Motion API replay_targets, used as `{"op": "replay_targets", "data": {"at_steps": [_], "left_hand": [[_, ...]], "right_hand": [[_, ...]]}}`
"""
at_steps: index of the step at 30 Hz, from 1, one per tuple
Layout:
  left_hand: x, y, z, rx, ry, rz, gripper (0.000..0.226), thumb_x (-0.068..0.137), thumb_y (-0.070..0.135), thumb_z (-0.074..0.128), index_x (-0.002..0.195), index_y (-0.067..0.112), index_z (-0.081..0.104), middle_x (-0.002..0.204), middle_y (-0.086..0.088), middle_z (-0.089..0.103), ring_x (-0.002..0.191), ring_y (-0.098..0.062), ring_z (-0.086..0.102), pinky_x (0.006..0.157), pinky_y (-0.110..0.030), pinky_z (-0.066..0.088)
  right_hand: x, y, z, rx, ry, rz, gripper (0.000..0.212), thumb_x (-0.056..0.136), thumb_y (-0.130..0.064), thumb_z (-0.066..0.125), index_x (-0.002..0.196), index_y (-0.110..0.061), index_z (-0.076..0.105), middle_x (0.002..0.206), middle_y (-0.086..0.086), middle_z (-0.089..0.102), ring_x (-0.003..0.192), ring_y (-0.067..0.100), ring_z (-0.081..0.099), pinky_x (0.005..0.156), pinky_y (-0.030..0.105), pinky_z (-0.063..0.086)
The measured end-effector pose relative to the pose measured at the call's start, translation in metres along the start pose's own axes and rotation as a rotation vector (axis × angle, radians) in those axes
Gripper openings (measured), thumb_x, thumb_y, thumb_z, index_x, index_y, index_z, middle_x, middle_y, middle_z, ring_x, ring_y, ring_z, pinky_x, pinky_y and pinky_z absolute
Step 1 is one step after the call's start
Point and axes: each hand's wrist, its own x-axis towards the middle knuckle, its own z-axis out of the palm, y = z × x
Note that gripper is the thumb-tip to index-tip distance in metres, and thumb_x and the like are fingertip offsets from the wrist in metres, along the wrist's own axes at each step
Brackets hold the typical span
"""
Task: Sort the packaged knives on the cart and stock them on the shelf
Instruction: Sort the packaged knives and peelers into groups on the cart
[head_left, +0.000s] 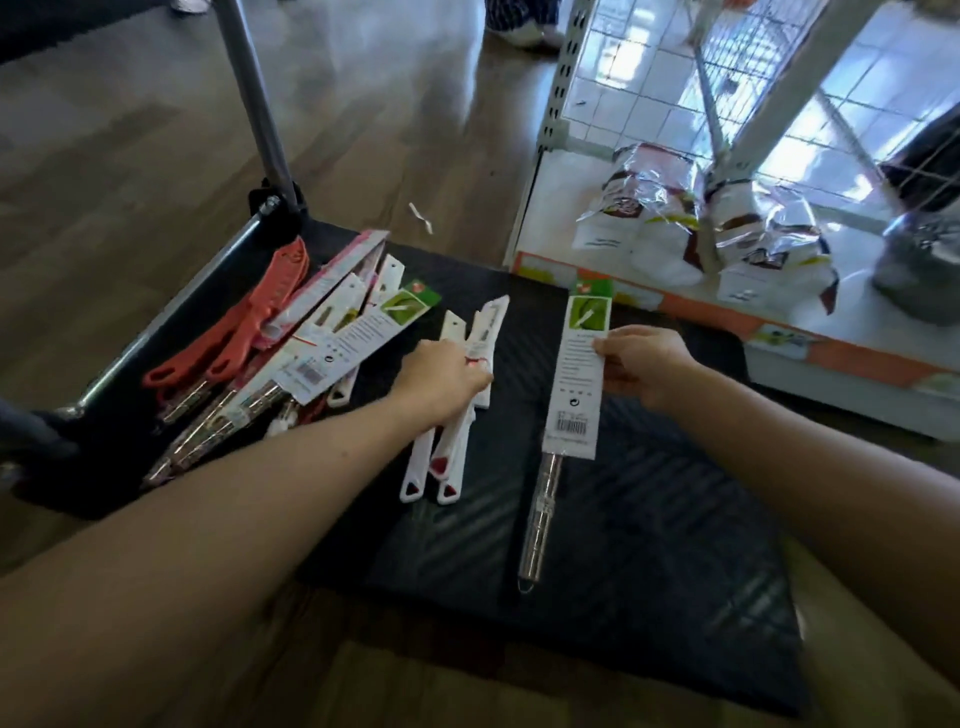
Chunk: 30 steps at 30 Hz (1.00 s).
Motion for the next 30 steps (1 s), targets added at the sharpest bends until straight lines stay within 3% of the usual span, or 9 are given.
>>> {"op": "replay_targets", "data": {"at_steps": [2,7,13,16,17,19,23,30], "left_hand": [[-0.001,0.004,0.011,0.035,-0.005,-0.011,0.041,0.087,0.035,0.054,0.099,-0.004,0.062,0.109,-0.022,0.062,0.099,-0.037,0.059,0.068,-0.031,0.038],[0.002,0.01,0.017,0.107,0.04,-0.013,0.041,0.087,0.033,0.057,0.106,-0.003,0.06,0.111,-0.02,0.062,0.102,-0.036,0.058,0.069,-0.031,0.037],[0.005,0.006,0.02,0.174,0.074,-0.063,0.048,0.084,0.041,0.06,0.11,0.002,0.054,0.111,-0.017,0.061,0.099,-0.032,0.059,0.065,-0.032,0.038],[0.003,0.003,0.019,0.339,0.076,-0.059,0.058,0.085,0.056,0.05,0.114,0.005,0.051,0.112,-0.015,0.06,0.101,-0.032,0.058,0.066,-0.033,0.037],[0.003,0.002,0.018,0.411,0.087,-0.043,0.062,0.085,0.061,0.044,0.113,0.006,0.052,0.111,-0.014,0.061,0.101,-0.032,0.059,0.066,-0.033,0.037],[0.003,-0.001,0.016,0.498,0.107,-0.013,0.065,0.087,0.065,0.034,0.111,0.008,0.053,0.109,-0.014,0.063,0.099,-0.032,0.06,0.065,-0.033,0.036],[0.004,-0.01,0.011,0.505,0.149,0.074,0.059,0.091,0.061,0.028,0.108,0.01,0.053,0.105,-0.015,0.064,0.097,-0.033,0.061,0.066,-0.034,0.037],[-0.004,-0.027,0.004,0.406,0.206,0.181,0.046,0.094,0.05,0.031,0.101,0.011,0.053,0.101,-0.013,0.065,0.094,-0.033,0.062,0.066,-0.033,0.038]], "right_hand": [[-0.002,0.011,-0.005,-0.016,-0.007,0.0,0.013,0.089,-0.004,0.059,0.079,-0.011,0.053,0.079,0.01,0.063,0.067,0.019,0.063,0.06,0.034,0.055],[0.001,0.024,0.0,-0.033,-0.034,0.017,0.005,0.088,-0.006,0.06,0.086,-0.008,0.057,0.08,0.011,0.065,0.066,0.019,0.064,0.056,0.032,0.054],[0.009,0.021,0.03,-0.003,-0.033,0.062,0.016,0.089,-0.003,0.058,0.076,-0.01,0.053,0.102,0.018,0.066,0.076,0.024,0.066,0.046,0.029,0.051],[0.018,0.018,0.037,-0.119,0.042,0.048,0.014,0.091,-0.003,0.053,0.078,-0.009,0.052,0.109,0.017,0.062,0.087,0.027,0.065,0.063,0.034,0.058],[0.019,0.017,0.038,-0.195,0.05,0.04,0.005,0.091,-0.007,0.053,0.086,-0.007,0.054,0.11,0.016,0.062,0.088,0.026,0.064,0.073,0.037,0.059],[0.02,0.018,0.038,-0.332,0.033,0.02,0.016,0.091,-0.013,0.054,0.105,-0.007,0.056,0.107,0.012,0.059,0.085,0.024,0.059,0.085,0.04,0.056],[0.015,0.019,0.038,-0.488,0.033,-0.086,0.025,0.09,-0.015,0.051,0.113,-0.007,0.058,0.098,0.006,0.053,0.086,0.021,0.054,0.088,0.038,0.054],[0.003,0.008,0.06,-0.491,-0.005,-0.213,0.026,0.09,-0.019,0.054,0.114,-0.011,0.062,0.111,0.008,0.06,0.089,0.018,0.054,0.085,0.032,0.053]]}}
